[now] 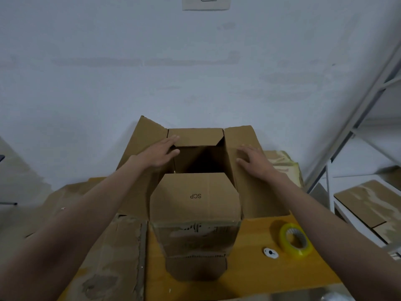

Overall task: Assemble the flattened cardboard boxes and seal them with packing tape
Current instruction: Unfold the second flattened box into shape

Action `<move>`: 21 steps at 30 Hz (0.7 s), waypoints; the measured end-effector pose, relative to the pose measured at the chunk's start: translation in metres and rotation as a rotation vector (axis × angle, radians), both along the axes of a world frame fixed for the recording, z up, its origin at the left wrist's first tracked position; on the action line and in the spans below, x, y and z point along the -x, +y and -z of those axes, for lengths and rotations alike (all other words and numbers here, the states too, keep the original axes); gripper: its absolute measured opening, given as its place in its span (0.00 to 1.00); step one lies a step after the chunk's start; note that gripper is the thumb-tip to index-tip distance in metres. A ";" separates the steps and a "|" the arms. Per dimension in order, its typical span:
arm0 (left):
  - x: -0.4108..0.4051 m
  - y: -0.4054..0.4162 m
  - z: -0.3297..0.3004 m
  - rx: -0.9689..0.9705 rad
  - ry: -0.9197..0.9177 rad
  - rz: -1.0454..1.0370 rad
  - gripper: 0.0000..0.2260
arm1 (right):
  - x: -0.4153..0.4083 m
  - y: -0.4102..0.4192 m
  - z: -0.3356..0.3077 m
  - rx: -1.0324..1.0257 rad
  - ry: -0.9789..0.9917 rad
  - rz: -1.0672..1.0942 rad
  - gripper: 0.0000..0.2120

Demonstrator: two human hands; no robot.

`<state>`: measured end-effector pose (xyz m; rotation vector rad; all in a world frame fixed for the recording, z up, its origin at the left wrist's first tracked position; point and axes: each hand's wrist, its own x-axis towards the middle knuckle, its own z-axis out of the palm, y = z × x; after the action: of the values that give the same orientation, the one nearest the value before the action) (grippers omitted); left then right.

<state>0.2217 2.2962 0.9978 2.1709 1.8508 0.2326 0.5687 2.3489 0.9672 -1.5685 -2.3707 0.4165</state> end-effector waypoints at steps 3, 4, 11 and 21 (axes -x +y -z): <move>-0.004 0.027 0.003 0.079 0.210 0.058 0.30 | 0.000 -0.005 -0.001 -0.016 0.025 0.001 0.23; -0.006 0.032 0.006 0.107 0.295 0.064 0.30 | 0.000 -0.007 -0.002 -0.014 0.032 -0.001 0.22; -0.004 0.036 0.025 0.180 0.504 0.088 0.31 | 0.011 -0.053 -0.046 0.338 0.357 -0.226 0.24; 0.011 0.043 0.014 0.085 0.342 0.121 0.29 | 0.040 -0.055 -0.038 0.420 0.089 -0.451 0.20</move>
<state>0.2110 2.3389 0.9835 2.3684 1.8449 -0.2539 0.5282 2.2936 1.0049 -1.1019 -2.6771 1.1138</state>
